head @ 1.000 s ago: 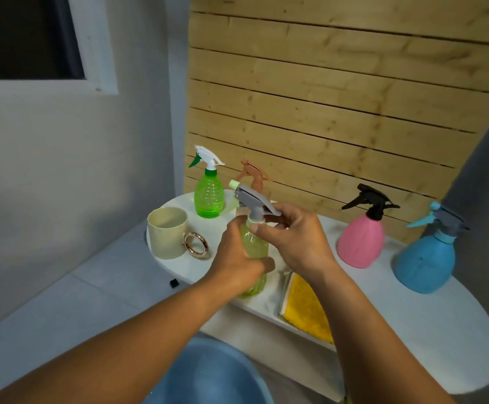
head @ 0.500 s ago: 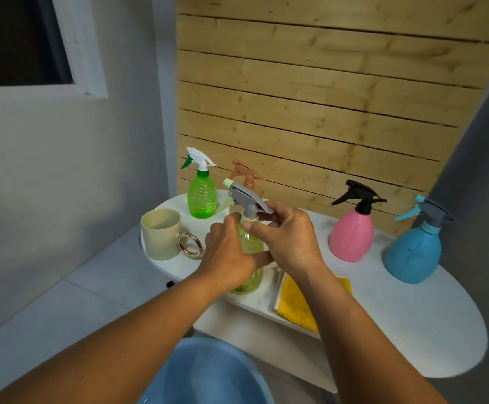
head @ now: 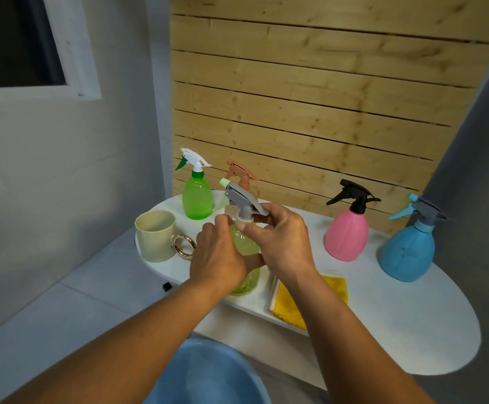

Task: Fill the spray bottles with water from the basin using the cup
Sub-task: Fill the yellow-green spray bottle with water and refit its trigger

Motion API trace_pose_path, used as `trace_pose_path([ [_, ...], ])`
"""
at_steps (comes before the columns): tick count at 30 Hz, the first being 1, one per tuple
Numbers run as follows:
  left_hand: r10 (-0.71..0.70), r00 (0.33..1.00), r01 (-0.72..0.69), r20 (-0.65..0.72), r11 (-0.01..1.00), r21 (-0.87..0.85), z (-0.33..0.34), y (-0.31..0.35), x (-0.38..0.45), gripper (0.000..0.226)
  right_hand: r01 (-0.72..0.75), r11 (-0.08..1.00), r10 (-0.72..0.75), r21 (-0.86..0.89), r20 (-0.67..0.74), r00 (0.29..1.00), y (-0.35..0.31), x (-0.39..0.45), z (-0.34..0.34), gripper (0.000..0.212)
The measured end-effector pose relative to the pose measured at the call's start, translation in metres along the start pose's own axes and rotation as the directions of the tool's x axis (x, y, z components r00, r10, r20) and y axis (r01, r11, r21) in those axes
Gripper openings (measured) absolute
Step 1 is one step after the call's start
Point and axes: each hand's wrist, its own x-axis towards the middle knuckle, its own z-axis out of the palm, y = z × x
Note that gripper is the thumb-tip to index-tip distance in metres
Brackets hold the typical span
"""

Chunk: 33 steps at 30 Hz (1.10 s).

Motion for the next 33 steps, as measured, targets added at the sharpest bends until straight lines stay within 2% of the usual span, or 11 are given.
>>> trace_pose_path([
  [2,0.014,0.994,0.002,0.113,0.99,-0.144,0.001,-0.005,-0.001,0.105,0.007,1.0,-0.008,0.013,0.023,1.0,0.0,0.0,-0.003,0.029],
  [4,0.028,0.977,0.035,0.213,0.958,-0.283,-0.004,-0.009,0.0,0.101,0.014,1.0,-0.015,0.017,0.036,0.999,0.001,0.0,-0.004,0.029],
  [6,0.016,0.97,0.057,0.244,0.955,-0.291,-0.009,-0.013,0.0,0.093,0.006,1.0,-0.007,0.02,0.028,1.0,0.001,0.0,-0.003,0.029],
  [9,-0.025,0.986,0.07,0.164,0.96,-0.273,-0.012,-0.01,0.001,0.085,0.004,0.999,-0.005,-0.048,-0.029,1.0,0.0,-0.002,0.001,0.028],
  [13,-0.051,0.998,0.047,-0.032,0.99,-0.133,-0.004,0.001,-0.005,0.078,-0.003,0.982,-0.022,-0.188,-0.133,0.991,0.0,-0.006,0.012,0.033],
  [16,-0.06,0.992,0.047,-0.11,0.992,-0.116,0.002,0.003,-0.008,0.074,-0.01,0.979,-0.024,-0.206,-0.163,0.986,0.001,-0.007,0.017,0.037],
  [21,-0.041,0.999,0.037,-0.022,0.988,-0.153,0.004,-0.009,-0.01,0.091,0.041,0.978,-0.044,-0.205,-0.012,0.999,-0.002,0.004,0.001,0.028],
  [24,-0.059,0.998,0.066,0.034,0.96,-0.273,0.004,-0.018,-0.013,0.08,0.055,0.981,-0.035,-0.188,0.108,0.994,-0.01,0.017,-0.009,0.023],
  [26,-0.078,0.996,0.087,0.041,0.943,-0.322,0.003,-0.019,-0.011,0.072,0.071,0.965,-0.027,-0.252,0.172,0.985,-0.018,0.027,-0.014,0.019],
  [29,-0.069,0.997,0.073,0.023,0.938,-0.338,0.004,-0.015,-0.003,0.075,0.1,0.907,0.0,-0.408,0.238,0.971,-0.035,0.046,-0.023,0.011],
  [33,-0.007,0.999,-0.009,-0.041,0.933,-0.36,0.008,0.006,0.026,0.08,0.115,0.869,-0.001,-0.481,0.23,0.973,-0.062,0.077,-0.044,0.018],
])
